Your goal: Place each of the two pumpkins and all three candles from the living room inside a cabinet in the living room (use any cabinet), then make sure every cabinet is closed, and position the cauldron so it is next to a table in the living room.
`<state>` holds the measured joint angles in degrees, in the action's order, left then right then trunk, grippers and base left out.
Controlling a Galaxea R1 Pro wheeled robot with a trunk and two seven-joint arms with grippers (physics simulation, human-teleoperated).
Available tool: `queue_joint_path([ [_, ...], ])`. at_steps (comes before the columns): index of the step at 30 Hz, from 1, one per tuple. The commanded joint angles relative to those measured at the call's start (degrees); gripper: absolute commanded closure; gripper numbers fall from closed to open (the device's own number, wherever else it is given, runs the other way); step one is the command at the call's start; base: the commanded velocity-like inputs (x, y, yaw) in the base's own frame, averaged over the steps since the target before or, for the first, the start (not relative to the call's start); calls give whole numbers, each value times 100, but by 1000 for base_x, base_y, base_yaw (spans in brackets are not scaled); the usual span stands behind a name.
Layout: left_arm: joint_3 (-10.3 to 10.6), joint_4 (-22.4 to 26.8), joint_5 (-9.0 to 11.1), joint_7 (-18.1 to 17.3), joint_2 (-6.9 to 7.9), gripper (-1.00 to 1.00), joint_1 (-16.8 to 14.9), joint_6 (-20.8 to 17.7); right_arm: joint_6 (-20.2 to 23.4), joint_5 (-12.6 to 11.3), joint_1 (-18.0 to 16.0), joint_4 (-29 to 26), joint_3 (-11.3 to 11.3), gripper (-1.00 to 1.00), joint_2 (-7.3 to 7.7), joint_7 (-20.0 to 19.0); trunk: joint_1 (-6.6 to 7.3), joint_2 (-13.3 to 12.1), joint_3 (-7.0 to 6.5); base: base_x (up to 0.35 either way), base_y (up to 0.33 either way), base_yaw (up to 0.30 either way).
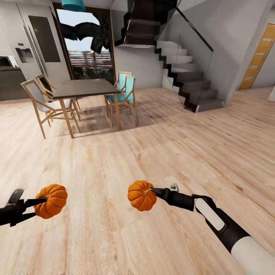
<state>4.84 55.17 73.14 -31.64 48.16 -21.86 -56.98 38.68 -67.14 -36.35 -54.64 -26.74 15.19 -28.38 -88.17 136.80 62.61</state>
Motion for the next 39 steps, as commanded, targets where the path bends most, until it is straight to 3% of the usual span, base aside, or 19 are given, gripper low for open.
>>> queue_joint_path([
  [1, 22, -6, -14, 70, -2, 100, -11, -4, 17, -36, -3, -2, -13, 100, 5, 43, 24, -39, -6, 0, 0, 199],
  [5, 19, -6, -23, 537, -8, 100, -18, 5, 12, -28, -3, -2, -15, 100, 4, 82, 112, -200, -47, 0, 0, 191],
  [14, -5, -14, -30, 1186, -8, 100, -21, 19, 8, -27, -3, -2, -16, 100, 6, 87, 309, -561, -138, 0, 0, 183],
  [27, -18, -72, -36, 1337, -8, 100, -29, 29, 0, -27, -4, -2, -15, 100, 1, 87, 595, -1082, -269, 0, 0, 182],
  [34, -37, -76, -27, 1832, -8, 100, -29, 36, -1, -27, -3, -2, -15, 100, 1, 88, 749, -1363, -339, 0, 0, 180],
  [39, -33, -84, -33, 1902, -8, 100, -29, 37, -1, -27, -3, -2, -9, 100, 1, 90, 858, -1563, -389, 0, 0, 180],
])
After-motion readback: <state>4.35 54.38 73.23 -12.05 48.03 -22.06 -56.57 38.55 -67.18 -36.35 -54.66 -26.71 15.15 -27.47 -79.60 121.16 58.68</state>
